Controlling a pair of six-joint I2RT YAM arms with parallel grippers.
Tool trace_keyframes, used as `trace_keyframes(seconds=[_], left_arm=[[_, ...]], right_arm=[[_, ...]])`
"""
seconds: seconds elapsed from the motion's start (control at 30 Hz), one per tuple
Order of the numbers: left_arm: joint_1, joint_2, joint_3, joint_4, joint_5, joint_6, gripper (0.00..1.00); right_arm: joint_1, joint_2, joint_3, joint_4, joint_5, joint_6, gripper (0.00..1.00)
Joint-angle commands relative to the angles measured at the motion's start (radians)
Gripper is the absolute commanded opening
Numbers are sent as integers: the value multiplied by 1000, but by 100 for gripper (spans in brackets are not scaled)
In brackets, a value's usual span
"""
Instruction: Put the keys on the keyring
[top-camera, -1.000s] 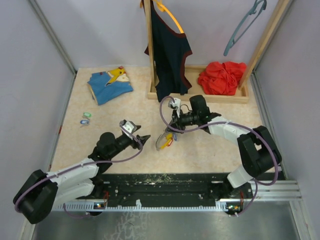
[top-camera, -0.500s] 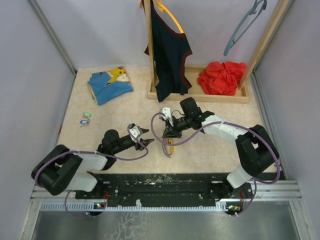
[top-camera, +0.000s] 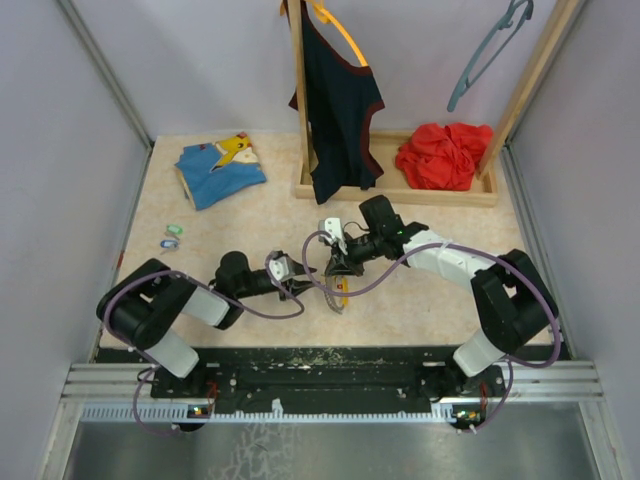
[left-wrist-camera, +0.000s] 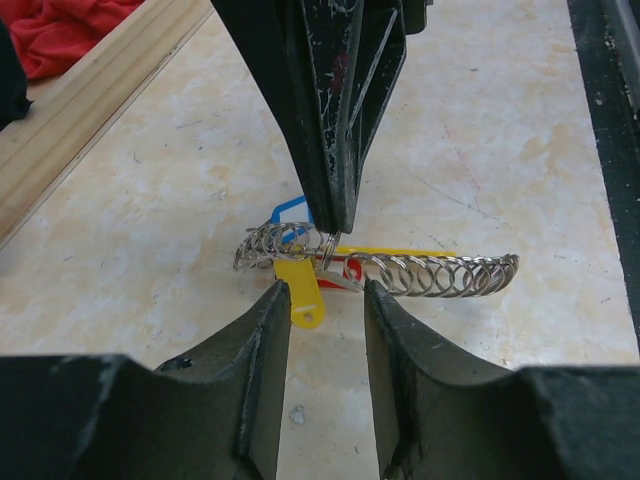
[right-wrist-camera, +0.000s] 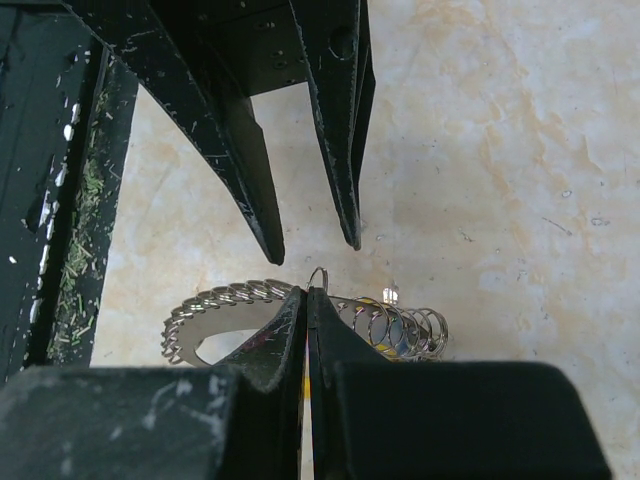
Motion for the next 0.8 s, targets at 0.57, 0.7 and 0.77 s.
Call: trace_keyframes(seconds=[0.57, 0.7, 0.77], left_arm=[[4, 104, 80, 83, 95, -45, 16], [2, 115, 83, 94, 98, -54, 9], [1, 118, 86, 98, 101, -60, 0]], right_arm=[[23, -12, 14, 61, -38, -1, 0], [27, -12, 12, 69, -36, 4, 0], [28, -12, 8, 75, -34, 9, 0]])
